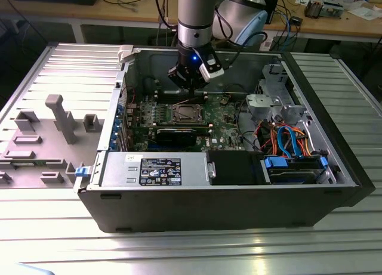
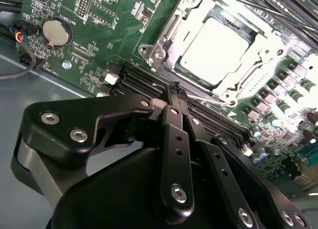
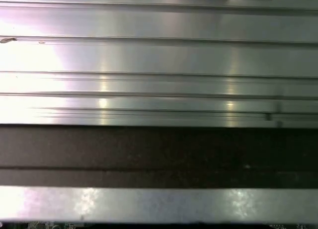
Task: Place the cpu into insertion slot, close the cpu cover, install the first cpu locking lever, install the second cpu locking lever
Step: 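Install the first cpu locking lever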
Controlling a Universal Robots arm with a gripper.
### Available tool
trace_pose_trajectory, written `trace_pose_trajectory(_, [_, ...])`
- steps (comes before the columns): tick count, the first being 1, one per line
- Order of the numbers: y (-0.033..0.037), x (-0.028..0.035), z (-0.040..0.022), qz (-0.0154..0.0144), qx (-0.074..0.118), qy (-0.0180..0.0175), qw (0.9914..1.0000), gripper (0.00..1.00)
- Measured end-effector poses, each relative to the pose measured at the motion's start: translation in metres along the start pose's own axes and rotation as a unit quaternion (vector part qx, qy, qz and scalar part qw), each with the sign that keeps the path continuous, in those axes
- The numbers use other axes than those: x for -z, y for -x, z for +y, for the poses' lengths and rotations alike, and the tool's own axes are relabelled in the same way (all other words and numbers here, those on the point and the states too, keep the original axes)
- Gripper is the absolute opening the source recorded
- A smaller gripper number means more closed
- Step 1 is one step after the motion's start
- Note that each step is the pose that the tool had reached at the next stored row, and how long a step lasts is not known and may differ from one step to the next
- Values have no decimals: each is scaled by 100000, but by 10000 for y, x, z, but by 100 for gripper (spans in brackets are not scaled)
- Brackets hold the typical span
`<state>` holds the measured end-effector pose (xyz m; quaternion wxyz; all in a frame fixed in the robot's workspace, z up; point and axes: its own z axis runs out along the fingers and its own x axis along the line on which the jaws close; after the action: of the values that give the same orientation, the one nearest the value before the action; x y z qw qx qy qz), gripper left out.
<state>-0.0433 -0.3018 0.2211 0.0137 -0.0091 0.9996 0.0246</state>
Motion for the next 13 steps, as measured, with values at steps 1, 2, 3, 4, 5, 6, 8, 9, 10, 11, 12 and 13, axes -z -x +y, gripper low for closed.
trace_pose_trajectory(1, [7, -21, -1, -2, 3, -3, 100000, 11])
trace_pose_trajectory(2, [12, -38, -2, -1, 2, 6, 100000, 11])
trace_pose_trajectory(3, [17, -55, -3, 1, 1, 29, 100000, 11])
trace_pose_trajectory(4, [20, -65, -4, -3, 0, 51, 100000, 11])
trace_pose_trajectory(5, [26, -80, -5, -3, 0, 80, 100000, 11])
trace_pose_trajectory(6, [30, -92, -6, -3, -5, 103, 100000, 11])
trace_pose_trajectory(8, [39, -116, -8, -5, -58, 144, 100000, 11])
trace_pose_trajectory(9, [42, -125, -9, -6, -84, 153, 100000, 11])
trace_pose_trajectory(10, [43, -131, -10, -10, -108, 158, 100000, 11])
trace_pose_trajectory(11, [44, -136, -11, -10, -140, 167, 100000, 11])
trace_pose_trajectory(12, [44, -137, -11, -5, -146, 169, 100000, 11])
trace_pose_trajectory(13, [45, -138, -11, -3, -143, 171, 100000, 11])
